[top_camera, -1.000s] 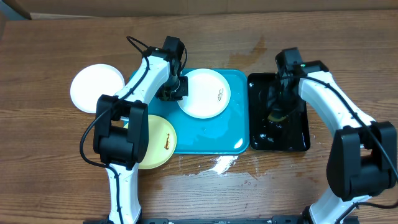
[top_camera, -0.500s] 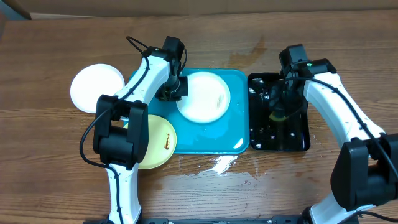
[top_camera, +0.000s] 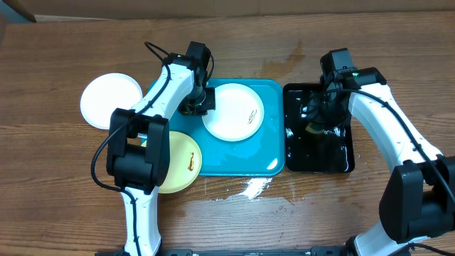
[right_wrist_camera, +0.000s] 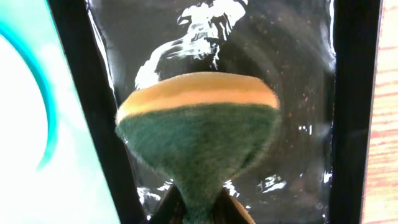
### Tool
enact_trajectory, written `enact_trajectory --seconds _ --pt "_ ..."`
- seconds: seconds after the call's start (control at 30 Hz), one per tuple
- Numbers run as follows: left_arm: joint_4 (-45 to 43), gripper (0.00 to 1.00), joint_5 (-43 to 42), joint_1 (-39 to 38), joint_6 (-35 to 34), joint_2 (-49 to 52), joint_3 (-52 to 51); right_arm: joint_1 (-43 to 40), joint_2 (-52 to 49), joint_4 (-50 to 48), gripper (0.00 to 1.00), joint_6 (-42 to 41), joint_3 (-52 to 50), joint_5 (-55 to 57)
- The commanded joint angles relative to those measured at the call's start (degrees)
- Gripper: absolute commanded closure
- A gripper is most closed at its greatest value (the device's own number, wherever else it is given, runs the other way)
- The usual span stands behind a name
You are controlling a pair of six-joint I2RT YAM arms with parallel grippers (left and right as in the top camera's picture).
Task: Clean dirty plates on tray and stack at the side
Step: 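Lower the right gripper into the black tray and grasp the sponge, then lift the sponge with the right gripper out of the black tray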
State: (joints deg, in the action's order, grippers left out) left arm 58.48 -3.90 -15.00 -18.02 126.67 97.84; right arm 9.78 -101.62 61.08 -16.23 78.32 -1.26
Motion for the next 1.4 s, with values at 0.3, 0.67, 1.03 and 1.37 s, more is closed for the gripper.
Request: enact_trajectory --seconds 0.3,0.67,1.03,1.37 --pt "-0.6 0.96 0.5 0.0 -0.2 0.4 -0.2 -0.2 1.6 -5.1 0.38 0.4 -0.8 -0.5" --pt "-0.3 0.96 0.5 0.0 -0.2 0.4 -0.2 -0.2 -1.7 -17.8 0.37 1.5 -9.2 4.9" --pt "-0.3 0.96 0.5 0.0 -0.2 0.4 -0.2 -0.2 -1.8 -31.0 0.39 1.4 -18.5 7.0" --pt "-0.3 0.96 0.5 0.0 -0.2 0.4 -0.2 -0.2 -2.0 -38.1 0.85 1.4 -21.7 7.0"
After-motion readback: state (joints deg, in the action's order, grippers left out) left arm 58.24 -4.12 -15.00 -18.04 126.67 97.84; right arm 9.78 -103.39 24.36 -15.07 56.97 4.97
